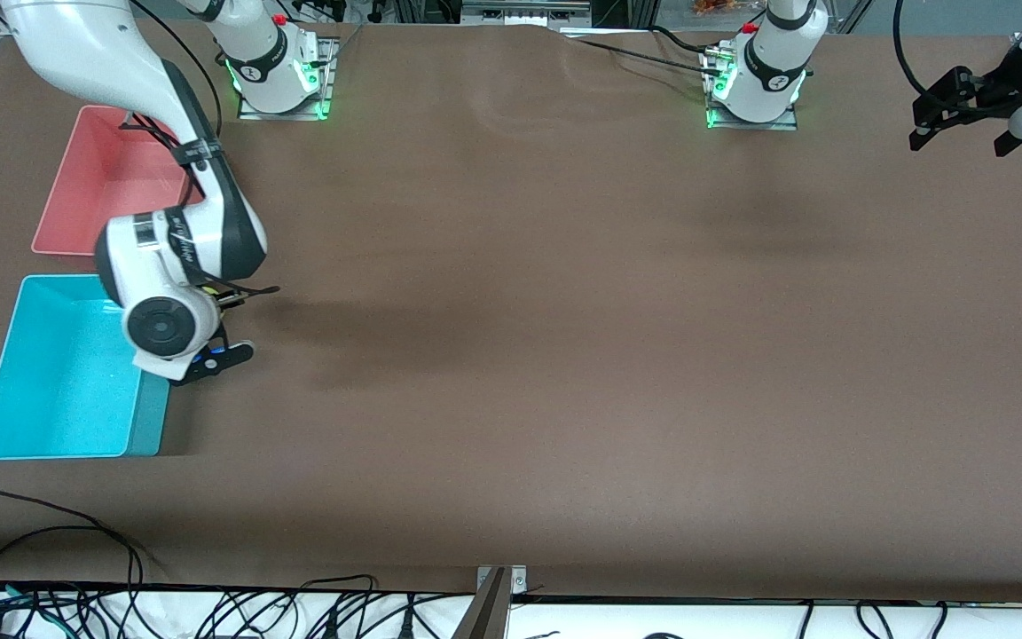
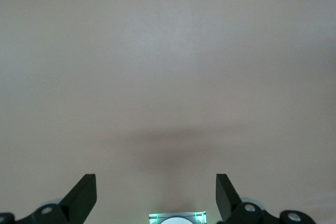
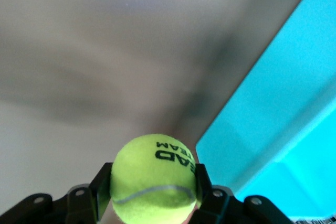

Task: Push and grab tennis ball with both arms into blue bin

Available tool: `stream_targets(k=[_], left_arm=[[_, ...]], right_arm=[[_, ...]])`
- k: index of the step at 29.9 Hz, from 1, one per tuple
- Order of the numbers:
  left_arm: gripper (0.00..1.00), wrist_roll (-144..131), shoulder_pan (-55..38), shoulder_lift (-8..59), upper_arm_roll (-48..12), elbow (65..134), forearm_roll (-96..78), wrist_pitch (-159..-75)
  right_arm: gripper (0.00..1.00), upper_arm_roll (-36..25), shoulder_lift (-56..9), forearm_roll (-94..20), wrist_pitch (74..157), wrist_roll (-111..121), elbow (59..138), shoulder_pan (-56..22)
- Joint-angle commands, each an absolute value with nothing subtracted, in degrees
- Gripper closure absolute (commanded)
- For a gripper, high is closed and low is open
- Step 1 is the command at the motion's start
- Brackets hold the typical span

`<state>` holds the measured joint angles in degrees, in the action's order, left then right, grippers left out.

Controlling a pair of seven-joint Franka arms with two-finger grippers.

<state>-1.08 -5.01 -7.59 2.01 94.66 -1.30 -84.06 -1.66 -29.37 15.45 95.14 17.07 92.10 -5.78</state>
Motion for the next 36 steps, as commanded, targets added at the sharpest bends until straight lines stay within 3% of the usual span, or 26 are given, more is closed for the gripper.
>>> stream_targets(k=[1, 9, 21, 25, 26, 27, 28, 29, 36], left_arm=[[0.0, -6.49, -5.71, -2.9, 1.76, 91.93, -2.64, -86.91], [0.0, -9.84, -5.98, -2.64, 1.58, 91.85, -2.37, -88.59], [0.0, -9.49, -5.54, -2.46, 1.76, 90.7, -2.37, -88.33], [0.0, -9.06, -5.71, -2.29, 1.76, 90.7, -2.29, -88.15], [0.0, -8.36, -5.63, -2.29, 1.76, 90.62, -2.29, -88.15], [0.0, -6.78, -5.45, -2.37, 1.84, 90.62, -2.29, -88.15], [0.0, -5.11, -5.36, -2.37, 2.02, 90.62, -2.37, -88.15], [0.0, -3.62, -5.27, -2.29, 2.11, 90.62, -2.55, -88.15], [0.0, -2.9, -5.19, -2.29, 2.2, 90.7, -2.46, -88.15]], right_arm=[[0.77, -1.41, -29.62, 13.01, 94.39, 26.44, 91.23, 1.39], [0.76, -1.32, -30.58, 9.15, 95.27, 36.64, 91.23, 8.87], [0.75, -1.32, -34.62, 6.86, 101.34, 39.64, 91.32, 11.07], [0.65, -1.32, -35.51, 6.15, 101.34, 39.99, 91.32, 11.6], [0.55, -1.32, -35.68, 6.15, 101.34, 39.99, 91.32, 11.69], [0.28, -1.32, -35.86, 6.15, 101.34, 39.99, 91.32, 11.69], [0.1, -1.32, -35.86, 6.15, 101.34, 39.73, 91.32, 11.69], [0.0, -1.32, -35.86, 6.15, 101.34, 39.73, 91.32, 11.69], [0.0, -1.32, -35.42, 6.15, 100.63, 39.38, 91.23, 11.6]])
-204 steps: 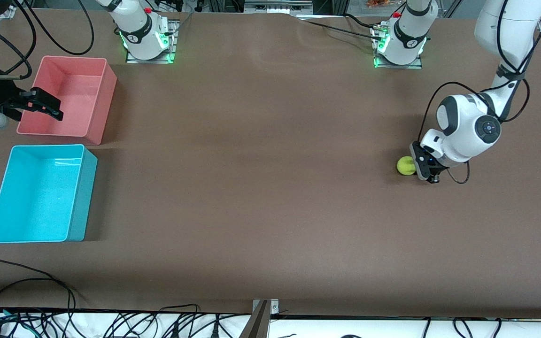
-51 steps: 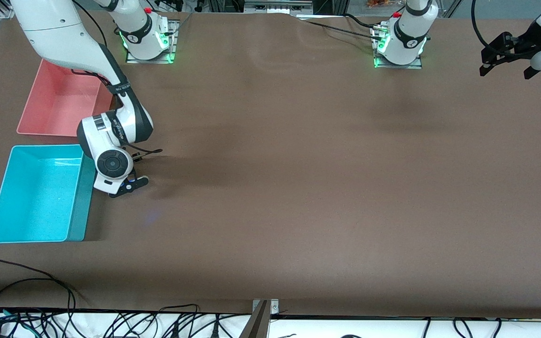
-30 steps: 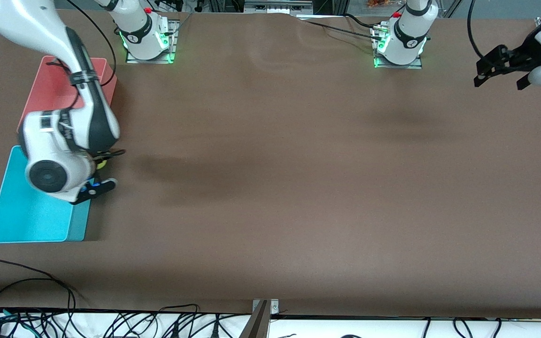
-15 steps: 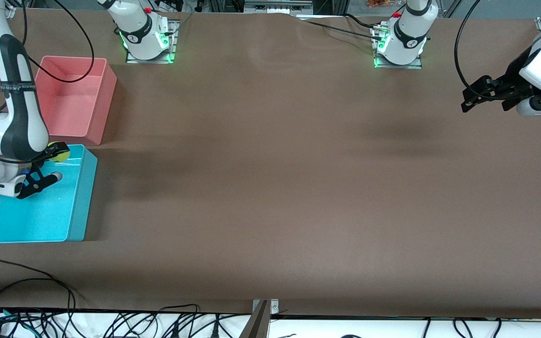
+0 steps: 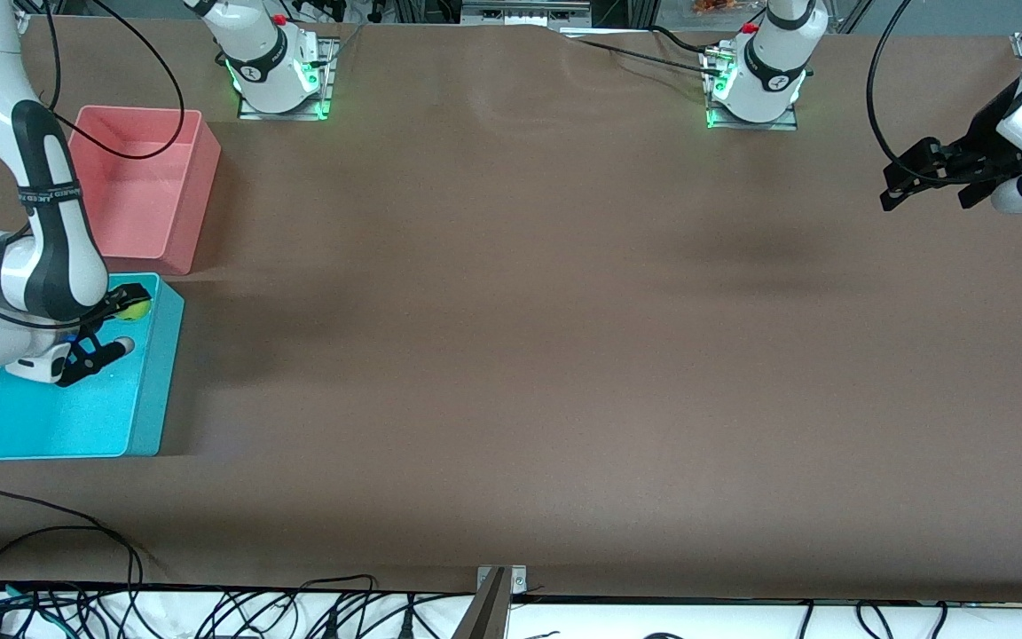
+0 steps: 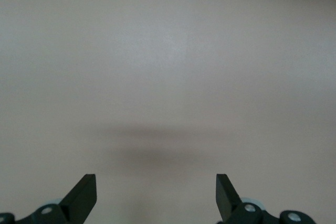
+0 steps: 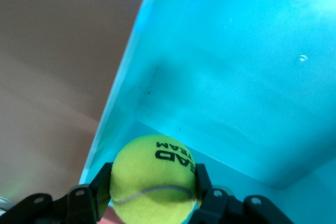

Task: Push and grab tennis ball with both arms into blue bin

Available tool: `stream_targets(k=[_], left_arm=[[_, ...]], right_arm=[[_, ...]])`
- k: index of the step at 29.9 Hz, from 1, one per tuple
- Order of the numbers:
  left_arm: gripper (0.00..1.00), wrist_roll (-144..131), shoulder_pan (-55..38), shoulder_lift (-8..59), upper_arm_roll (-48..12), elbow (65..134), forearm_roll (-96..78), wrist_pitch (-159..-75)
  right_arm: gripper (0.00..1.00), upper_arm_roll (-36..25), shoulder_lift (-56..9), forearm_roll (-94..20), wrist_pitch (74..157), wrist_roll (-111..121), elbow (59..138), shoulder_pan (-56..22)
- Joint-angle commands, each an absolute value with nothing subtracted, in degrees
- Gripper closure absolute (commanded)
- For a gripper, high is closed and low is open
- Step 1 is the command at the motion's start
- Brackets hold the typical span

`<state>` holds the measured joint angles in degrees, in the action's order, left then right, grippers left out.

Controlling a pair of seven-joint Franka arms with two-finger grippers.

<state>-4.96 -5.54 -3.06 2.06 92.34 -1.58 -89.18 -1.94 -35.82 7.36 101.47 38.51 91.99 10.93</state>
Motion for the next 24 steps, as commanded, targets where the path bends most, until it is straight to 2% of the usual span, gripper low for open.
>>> stream_targets(k=[1, 7, 16, 24], left_arm=[[0.0, -2.99, -5.27, -2.2, 2.2, 90.7, -2.46, -88.15], [0.0, -2.99, -5.19, -1.49, 2.29, 90.7, -2.37, -88.15], [0.0, -2.9, -5.19, -1.41, 2.29, 90.7, -2.37, -88.15], [0.0, -2.99, -4.13, -1.14, 2.28, 90.7, -2.46, -88.15]], right_arm=[[0.0, -1.32, -35.33, 6.15, 100.55, 39.37, 91.14, 11.6], [0.0, -1.23, -34.37, 6.15, 97.04, 39.11, 89.13, 11.43], [0.0, -0.53, -34.01, 6.15, 85.09, 35.69, 79.2, 10.02], [0.0, 3.25, -32.08, 6.33, 74.45, 27.96, 72.16, 8.7]])
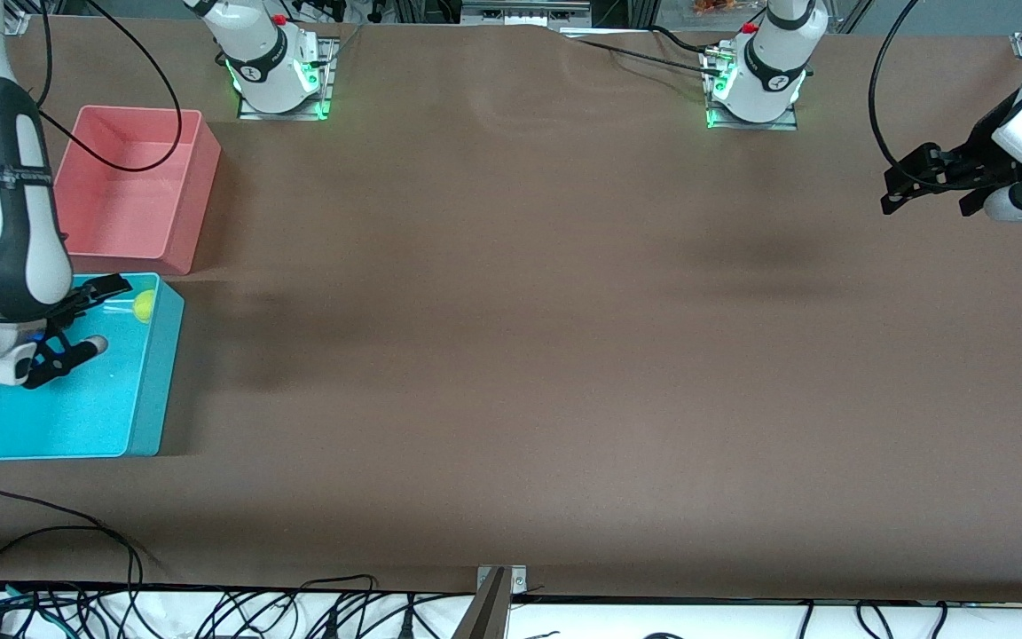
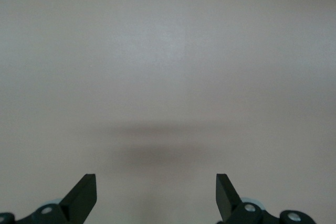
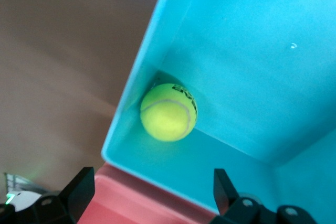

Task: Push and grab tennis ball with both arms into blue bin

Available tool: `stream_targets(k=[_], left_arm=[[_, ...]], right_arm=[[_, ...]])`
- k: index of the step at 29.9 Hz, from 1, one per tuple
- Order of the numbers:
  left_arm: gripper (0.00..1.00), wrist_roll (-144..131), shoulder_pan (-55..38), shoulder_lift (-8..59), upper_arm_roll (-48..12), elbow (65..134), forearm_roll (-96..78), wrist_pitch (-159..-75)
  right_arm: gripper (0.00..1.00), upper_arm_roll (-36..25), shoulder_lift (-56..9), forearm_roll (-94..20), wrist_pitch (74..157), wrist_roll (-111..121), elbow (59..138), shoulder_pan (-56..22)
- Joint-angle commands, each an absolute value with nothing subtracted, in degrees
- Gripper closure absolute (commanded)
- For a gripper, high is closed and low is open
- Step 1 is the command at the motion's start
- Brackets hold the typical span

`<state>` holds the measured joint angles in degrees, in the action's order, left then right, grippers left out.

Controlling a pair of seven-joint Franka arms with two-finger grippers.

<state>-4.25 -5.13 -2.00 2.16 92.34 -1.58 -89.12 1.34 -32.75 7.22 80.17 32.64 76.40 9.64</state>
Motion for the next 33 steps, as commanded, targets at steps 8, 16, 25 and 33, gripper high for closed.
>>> stream_targets(k=[8, 16, 25, 33], left_arm=[[0.0, -2.9, -4.13, -1.05, 2.2, 90.62, -2.37, -88.15], [0.0, -2.9, -4.22, -1.05, 2.2, 90.62, -2.37, -88.15], [0.0, -2.9, -4.22, -1.05, 2.2, 90.7, -2.37, -88.15], [0.0, -2.9, -4.22, -1.05, 2.2, 90.7, -2.37, -88.15]], right_arm=[[0.0, 3.6, -25.94, 6.5, 76.81, 17.69, 73.73, 3.52], [0.0, 3.43, -15.05, 3.53, 85.06, 4.31, 85.06, 0.79], [0.0, -1.23, -3.96, -0.88, 93.78, 4.48, 95.89, -3.07], [0.0, -3.86, 2.46, -0.88, 89.21, 4.48, 95.71, -5.45]])
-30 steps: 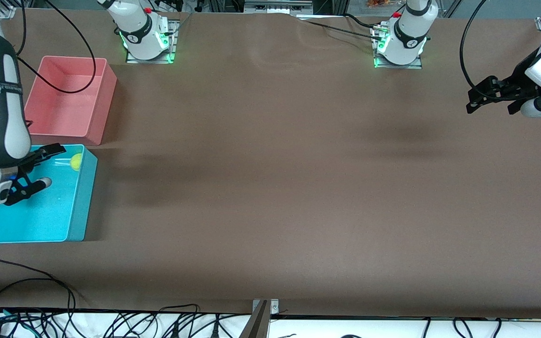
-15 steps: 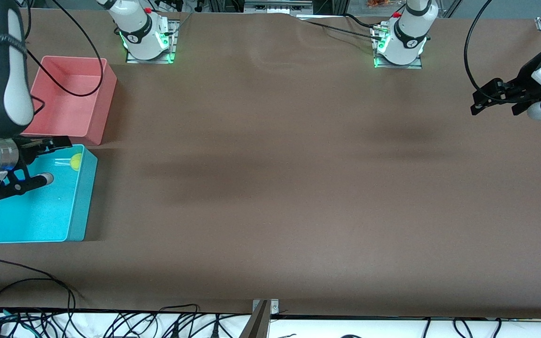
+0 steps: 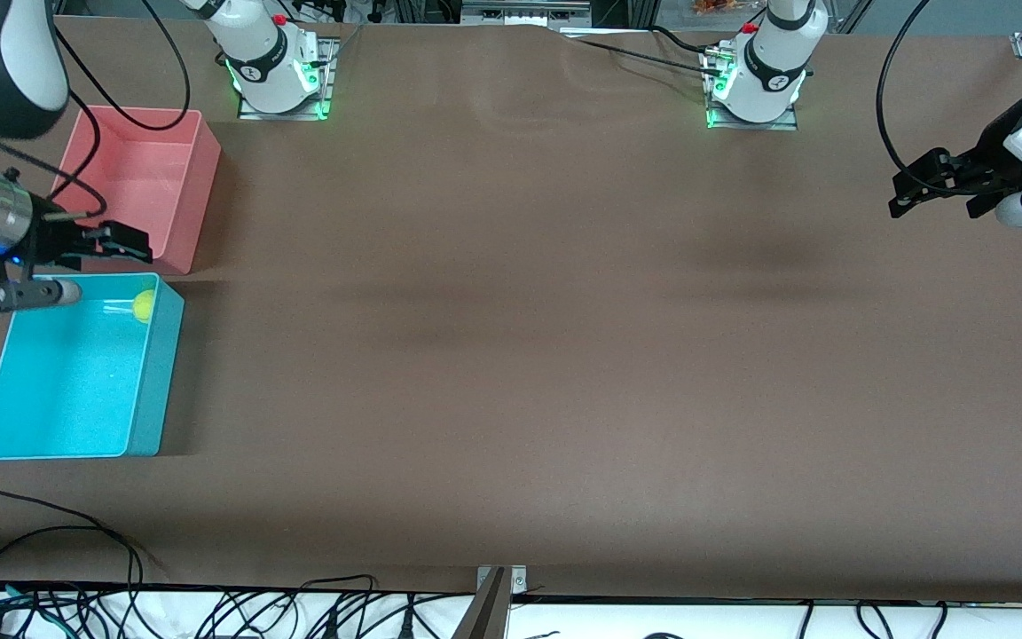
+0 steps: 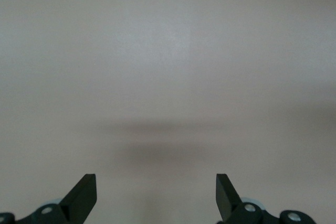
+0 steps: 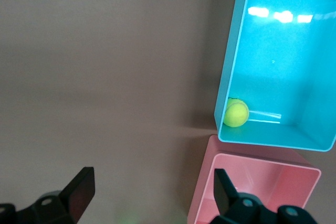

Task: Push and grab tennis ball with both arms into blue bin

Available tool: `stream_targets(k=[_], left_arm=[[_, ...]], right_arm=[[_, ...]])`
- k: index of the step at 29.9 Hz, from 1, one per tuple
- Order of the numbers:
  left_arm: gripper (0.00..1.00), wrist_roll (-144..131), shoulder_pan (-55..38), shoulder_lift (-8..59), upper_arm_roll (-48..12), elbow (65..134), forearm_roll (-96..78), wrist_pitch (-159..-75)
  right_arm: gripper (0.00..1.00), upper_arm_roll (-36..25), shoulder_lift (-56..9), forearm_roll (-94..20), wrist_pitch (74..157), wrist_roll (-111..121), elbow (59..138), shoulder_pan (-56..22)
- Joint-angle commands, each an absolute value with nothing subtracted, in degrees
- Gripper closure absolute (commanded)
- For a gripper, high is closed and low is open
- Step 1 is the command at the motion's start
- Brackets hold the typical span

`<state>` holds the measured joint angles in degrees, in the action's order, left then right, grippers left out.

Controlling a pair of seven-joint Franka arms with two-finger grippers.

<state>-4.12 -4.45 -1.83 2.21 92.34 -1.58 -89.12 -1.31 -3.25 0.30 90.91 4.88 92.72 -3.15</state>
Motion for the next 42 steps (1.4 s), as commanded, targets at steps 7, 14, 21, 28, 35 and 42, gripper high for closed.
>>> stream_targets(k=[7, 14, 21, 28, 35, 42], left_arm=[[0.0, -2.9, -4.13, -1.05, 2.2, 90.62, -2.37, -88.15], [0.0, -2.9, -4.13, -1.05, 2.2, 90.62, -2.46, -88.15], [0.0, -2.81, -4.13, -1.05, 2.2, 90.62, -2.37, -88.15], [0.0, -2.9, -4.22, -1.05, 2.2, 90.62, -2.37, -88.15], [0.0, -2.9, -4.13, -1.05, 2.2, 90.62, -2.37, -88.15], [0.0, -2.9, -4.13, -1.05, 2.2, 90.7, -2.46, -88.15]], right_arm=[[0.0, -3.96, 3.16, -0.88, 87.28, 4.48, 94.31, -4.4], [0.0, -3.34, 2.64, -0.88, 86.75, 4.39, 93.87, -2.55], [0.0, 0.78, 2.72, -0.53, 87.28, 4.31, 93.87, 1.75], [0.0, 1.85, 3.34, 0.0, 87.45, 4.13, 93.87, 1.23], [0.0, 0.18, 3.96, -0.09, 87.45, 4.04, 94.22, 0.09], [0.0, 0.18, 4.13, -0.35, 87.45, 4.13, 94.22, 0.09]])
